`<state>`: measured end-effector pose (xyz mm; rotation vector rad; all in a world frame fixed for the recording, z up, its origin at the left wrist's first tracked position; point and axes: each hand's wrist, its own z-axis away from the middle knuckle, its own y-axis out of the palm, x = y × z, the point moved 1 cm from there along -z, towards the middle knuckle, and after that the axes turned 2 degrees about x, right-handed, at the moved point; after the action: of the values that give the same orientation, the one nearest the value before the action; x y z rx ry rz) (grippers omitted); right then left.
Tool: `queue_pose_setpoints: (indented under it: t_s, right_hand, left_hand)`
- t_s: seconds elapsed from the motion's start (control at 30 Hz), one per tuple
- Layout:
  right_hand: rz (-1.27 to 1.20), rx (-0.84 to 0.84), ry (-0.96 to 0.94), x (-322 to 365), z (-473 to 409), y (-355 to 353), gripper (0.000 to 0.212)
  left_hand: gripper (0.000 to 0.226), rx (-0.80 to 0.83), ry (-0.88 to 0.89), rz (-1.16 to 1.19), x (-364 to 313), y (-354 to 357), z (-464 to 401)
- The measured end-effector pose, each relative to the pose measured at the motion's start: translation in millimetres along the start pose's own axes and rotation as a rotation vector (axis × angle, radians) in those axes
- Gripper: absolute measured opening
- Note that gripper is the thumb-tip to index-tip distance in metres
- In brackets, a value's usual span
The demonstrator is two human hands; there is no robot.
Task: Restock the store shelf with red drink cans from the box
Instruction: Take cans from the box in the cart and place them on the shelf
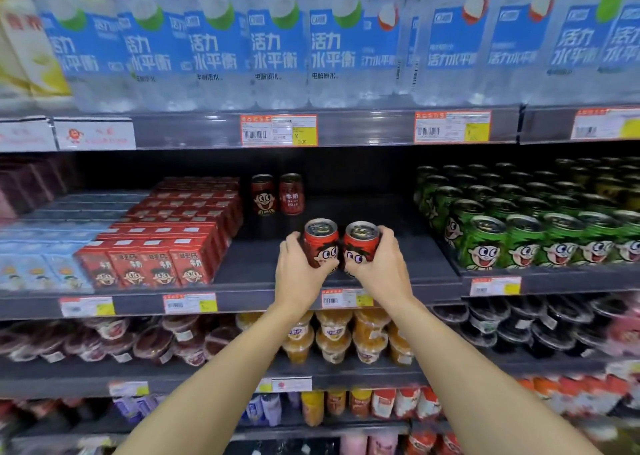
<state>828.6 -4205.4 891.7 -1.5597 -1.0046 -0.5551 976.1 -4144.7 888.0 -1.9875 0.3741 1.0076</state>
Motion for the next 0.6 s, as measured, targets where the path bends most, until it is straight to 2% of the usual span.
queue_pose_setpoints:
  t_s: [0.23,0.47,0.6]
  right_hand:
    - [-0.017,0.002,-0.030,-5,-2,-2,0.085]
    - [-0.026,0.004,-0.041,-4,-3,-4,0.084]
    - [-0.039,-0.017,-0.045,-7,0,-2,0.082]
  left_hand:
    - [0.064,-0.051,0.002,-0.016,-8,9,0]
    - [0.066,-0.056,-0.005,0.027,-4,15,-6]
    - [0.059,-0.045,-0.045,0.030,-9,17,-15]
